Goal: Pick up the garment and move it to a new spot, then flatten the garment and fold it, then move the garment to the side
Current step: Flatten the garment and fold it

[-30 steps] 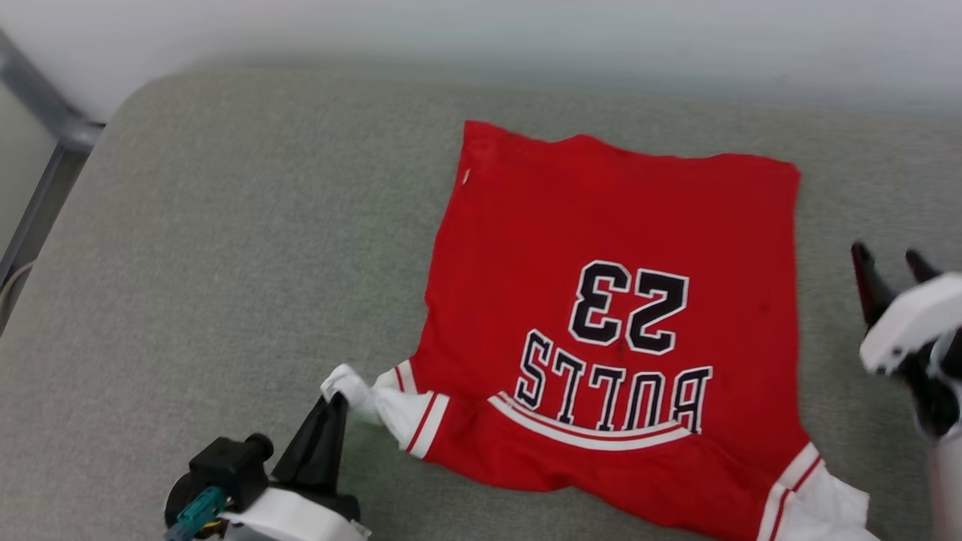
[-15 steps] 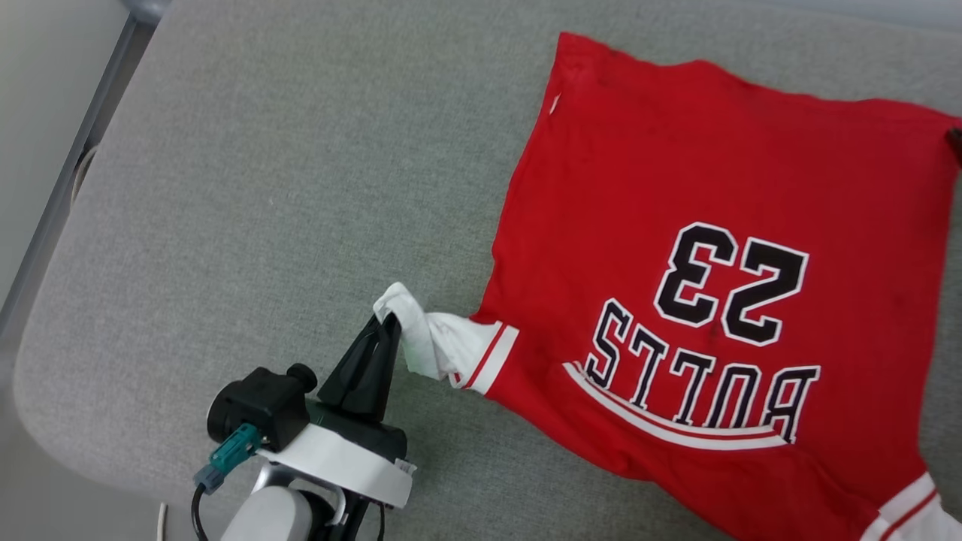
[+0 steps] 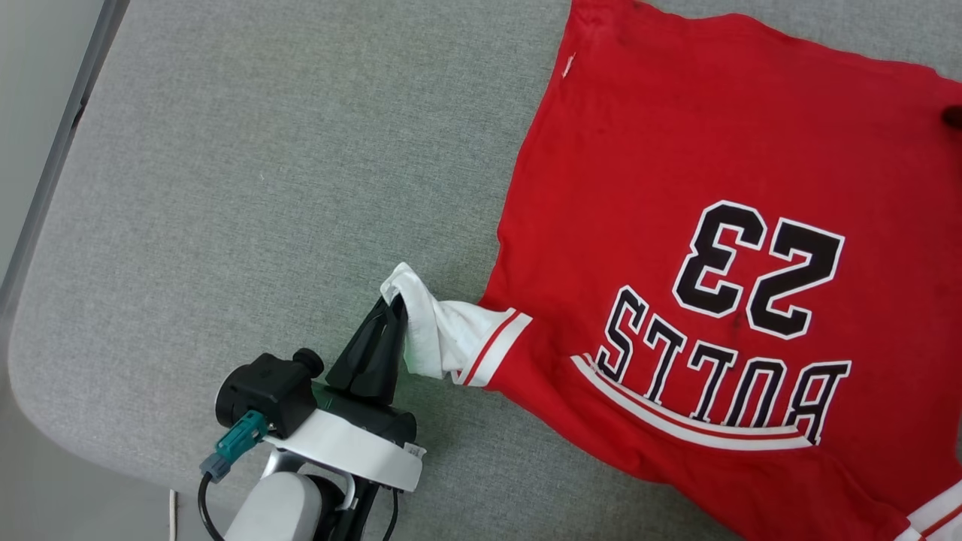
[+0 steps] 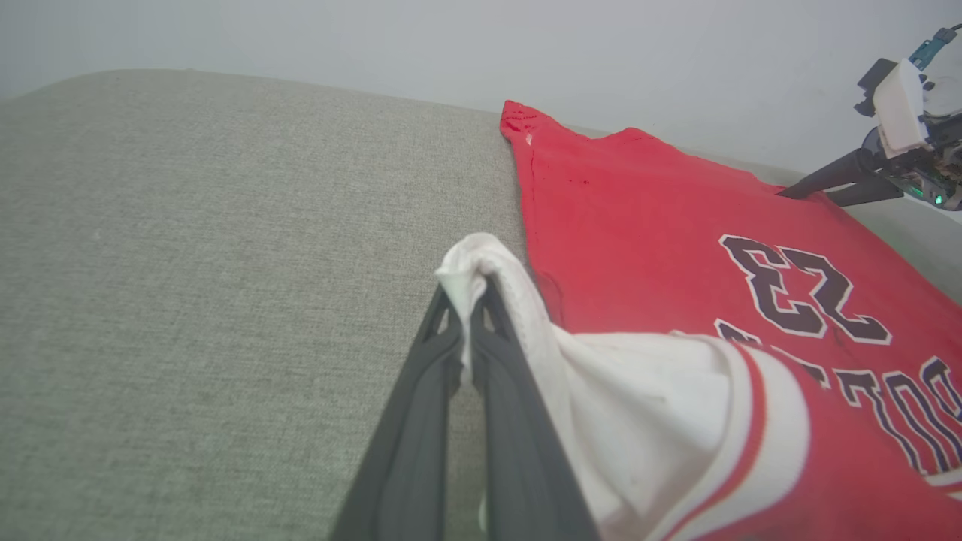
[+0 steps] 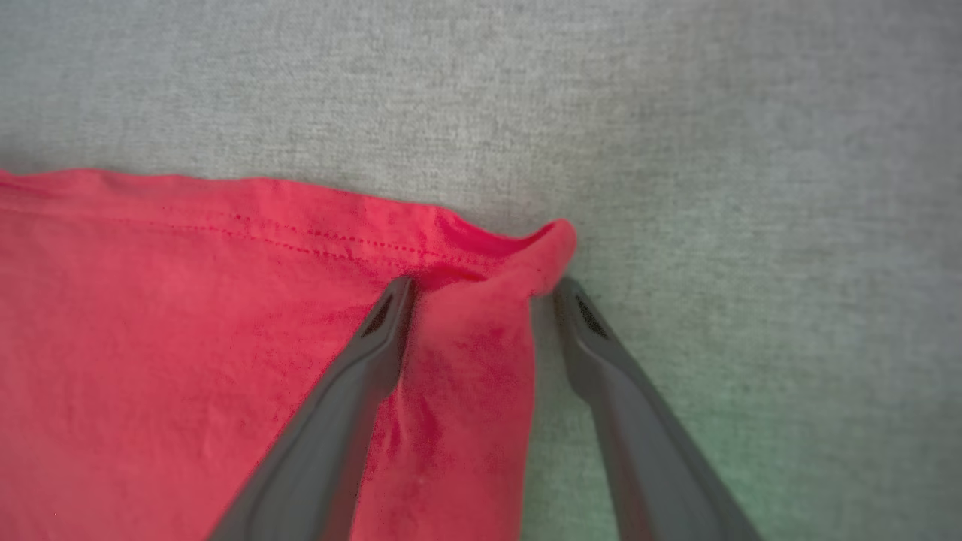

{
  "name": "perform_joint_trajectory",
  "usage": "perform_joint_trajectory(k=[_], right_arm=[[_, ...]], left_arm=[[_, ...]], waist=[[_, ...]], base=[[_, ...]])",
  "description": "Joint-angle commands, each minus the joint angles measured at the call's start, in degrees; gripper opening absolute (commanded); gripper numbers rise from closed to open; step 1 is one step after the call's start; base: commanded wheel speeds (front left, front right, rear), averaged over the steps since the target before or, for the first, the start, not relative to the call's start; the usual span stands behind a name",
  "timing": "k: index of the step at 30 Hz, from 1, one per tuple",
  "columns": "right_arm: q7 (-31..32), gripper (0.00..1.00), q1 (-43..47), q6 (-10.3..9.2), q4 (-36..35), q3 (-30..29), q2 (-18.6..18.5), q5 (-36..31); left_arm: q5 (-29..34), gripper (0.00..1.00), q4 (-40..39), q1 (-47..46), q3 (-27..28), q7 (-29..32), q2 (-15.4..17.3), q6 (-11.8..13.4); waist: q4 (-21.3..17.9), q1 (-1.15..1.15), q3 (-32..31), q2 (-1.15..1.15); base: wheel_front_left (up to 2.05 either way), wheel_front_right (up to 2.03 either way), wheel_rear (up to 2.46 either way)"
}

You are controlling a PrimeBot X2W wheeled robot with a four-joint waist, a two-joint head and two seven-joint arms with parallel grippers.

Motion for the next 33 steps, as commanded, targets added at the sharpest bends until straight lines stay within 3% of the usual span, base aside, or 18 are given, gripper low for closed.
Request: perform_joint_trajectory(k=[1,10,16,24,28,33], right_arm=[[4.5,0.0,7.36,-0.1,6.1,0.18,3.16,-1.44],[0.65,0.0,3.17,-0.09,-0.2,0.82,0.22,-1.58],[-1.68,0.0,4.89,-0.09,-6.42,5.56,-2.0,1.16],[-0.07,0.0,19.43,-0.08,-20.02,10.41,-5.23,10.64],[1.29,0.0,30.58,-0.09,-29.56,8.33,-5.4,14.8],[3.49,0.0,45.75,-0.08,-42.37,2.46,-2.91,16.91]], left_arm=[[0.29,0.0,0.13,-0.55,0.27,-0.26,-0.18,-0.08],[0.29,0.0,1.87,1.31,0.57,-0.26,-0.16,-0.12],[0.24,0.0,3.1,3.49,2.16,-0.26,0.51,-0.13],[0.37,0.0,5.35,7.18,5.51,-0.26,1.65,0.1],[0.31,0.0,5.86,8.59,6.75,-0.26,2.18,0.72],[-0.35,0.0,6.77,10.44,8.31,-0.23,3.12,1.47]], waist=[[-0.15,0.02,0.06,0.0],[-1.53,0.02,-3.85,0.0],[-3.92,0.02,-9.31,0.0],[-9.7,0.02,-16.31,0.0],[-12.6,0.02,-19.07,0.0],[-15.84,0.02,-21.4,0.0]], base=[[0.0,0.0,0.0],[0.0,0.0,0.0],[0.0,0.0,0.0],[0.0,0.0,0.0],[0.0,0.0,0.0],[0.0,0.0,0.0]])
